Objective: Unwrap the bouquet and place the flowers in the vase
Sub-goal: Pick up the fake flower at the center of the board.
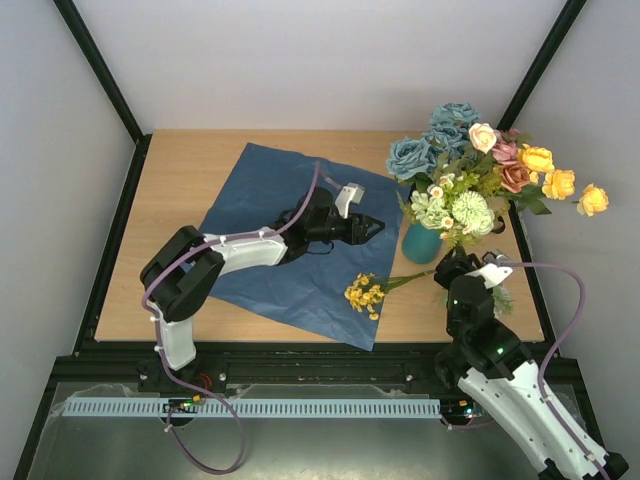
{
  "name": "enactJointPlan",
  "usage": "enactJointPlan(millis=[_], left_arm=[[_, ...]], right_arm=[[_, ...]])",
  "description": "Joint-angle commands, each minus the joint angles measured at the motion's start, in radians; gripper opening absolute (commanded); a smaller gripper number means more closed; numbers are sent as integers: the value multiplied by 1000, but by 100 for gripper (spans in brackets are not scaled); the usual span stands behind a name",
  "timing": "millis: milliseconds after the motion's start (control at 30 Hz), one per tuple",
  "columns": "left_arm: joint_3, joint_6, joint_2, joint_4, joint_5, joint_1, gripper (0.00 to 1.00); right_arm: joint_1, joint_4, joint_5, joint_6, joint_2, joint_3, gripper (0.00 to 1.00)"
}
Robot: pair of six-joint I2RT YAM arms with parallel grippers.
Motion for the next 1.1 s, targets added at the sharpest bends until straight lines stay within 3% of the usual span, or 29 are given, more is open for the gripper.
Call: enactJointPlan(millis=[0, 133, 233, 400, 500, 700, 1067], left_arm=[[-37, 49, -57, -22, 2, 17, 49], [-113, 35, -145, -21, -28, 32, 49], [-165, 36, -185, 3, 3, 29, 51], [-135, 150, -147, -89, 61, -15, 51], [-99, 266, -116, -212, 24, -55, 50], [-142, 344, -102, -281, 1, -79, 52], [-95, 402, 45, -367, 57, -122, 55]], right_arm=[[-3, 148, -37, -246, -82, -38, 47], [-3, 137, -26, -368, -76, -7, 51], [-4, 121, -22, -348, -76, 13, 55], [-3, 7, -71, 7, -50, 53, 53], [-2, -77, -113, 121, 16, 130, 55], [-2, -104, -225, 191, 81, 120, 58], [-2, -133, -206, 190, -28, 119, 58]])
